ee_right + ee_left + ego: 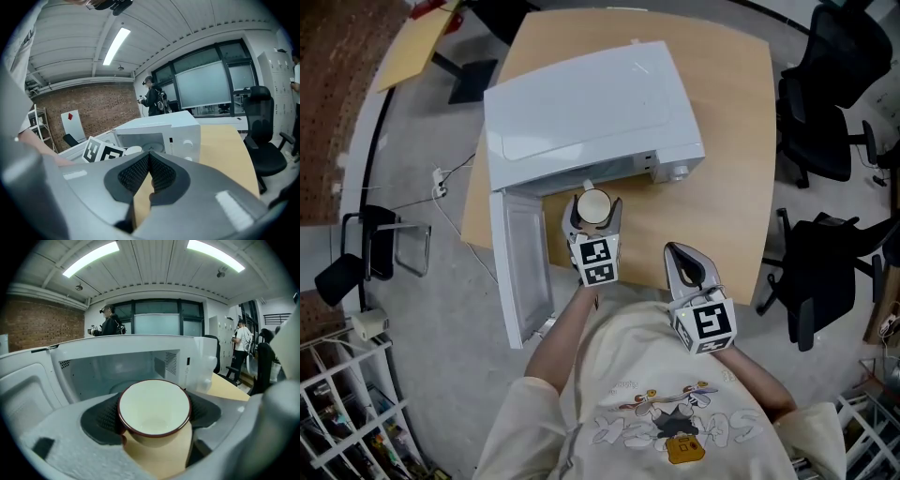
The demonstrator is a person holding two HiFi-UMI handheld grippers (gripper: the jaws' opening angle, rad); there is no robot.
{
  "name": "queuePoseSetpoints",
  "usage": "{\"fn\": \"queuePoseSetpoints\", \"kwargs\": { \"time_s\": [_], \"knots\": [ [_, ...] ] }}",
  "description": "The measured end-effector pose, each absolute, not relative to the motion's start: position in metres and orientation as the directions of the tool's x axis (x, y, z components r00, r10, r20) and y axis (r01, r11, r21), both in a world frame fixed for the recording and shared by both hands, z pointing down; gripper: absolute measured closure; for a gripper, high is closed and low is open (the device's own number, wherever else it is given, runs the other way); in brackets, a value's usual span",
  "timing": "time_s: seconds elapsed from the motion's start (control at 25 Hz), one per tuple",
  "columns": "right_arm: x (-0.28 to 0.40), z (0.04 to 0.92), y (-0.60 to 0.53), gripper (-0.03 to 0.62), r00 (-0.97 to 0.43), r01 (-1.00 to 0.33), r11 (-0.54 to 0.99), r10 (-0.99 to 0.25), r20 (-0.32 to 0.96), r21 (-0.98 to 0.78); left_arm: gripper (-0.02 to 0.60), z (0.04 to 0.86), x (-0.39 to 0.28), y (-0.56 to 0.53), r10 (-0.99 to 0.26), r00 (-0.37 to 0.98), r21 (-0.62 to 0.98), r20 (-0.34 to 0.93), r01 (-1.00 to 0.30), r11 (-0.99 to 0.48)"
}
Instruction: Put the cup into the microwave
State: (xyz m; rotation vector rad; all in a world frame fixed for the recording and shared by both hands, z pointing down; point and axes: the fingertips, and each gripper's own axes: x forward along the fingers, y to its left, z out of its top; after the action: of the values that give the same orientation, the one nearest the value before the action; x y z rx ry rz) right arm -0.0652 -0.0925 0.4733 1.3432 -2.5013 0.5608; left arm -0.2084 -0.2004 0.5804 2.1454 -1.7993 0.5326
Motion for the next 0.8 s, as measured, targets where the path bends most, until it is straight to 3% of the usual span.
{"fn": "queuePoseSetpoints", "kwargs": {
  "time_s": [0.36,0.8],
  "knots": [
    [-0.092,0.479,-0.123,0.588,-0.523,-0.851,0.482,-0.75,0.405,-0.208,0.183,0.588,-0.258,-0.256,-0.884,0.11,-0.011,0.453,-0.992,-0.129],
    [-0.091,0.483,-0.157,0.588,-0.442,-0.896,0.408,-0.784,0.436,-0.176,0.181,0.611,-0.26,-0.319,-0.873,0.16,-0.002,0.461,-0.983,-0.181]
  ]
}}
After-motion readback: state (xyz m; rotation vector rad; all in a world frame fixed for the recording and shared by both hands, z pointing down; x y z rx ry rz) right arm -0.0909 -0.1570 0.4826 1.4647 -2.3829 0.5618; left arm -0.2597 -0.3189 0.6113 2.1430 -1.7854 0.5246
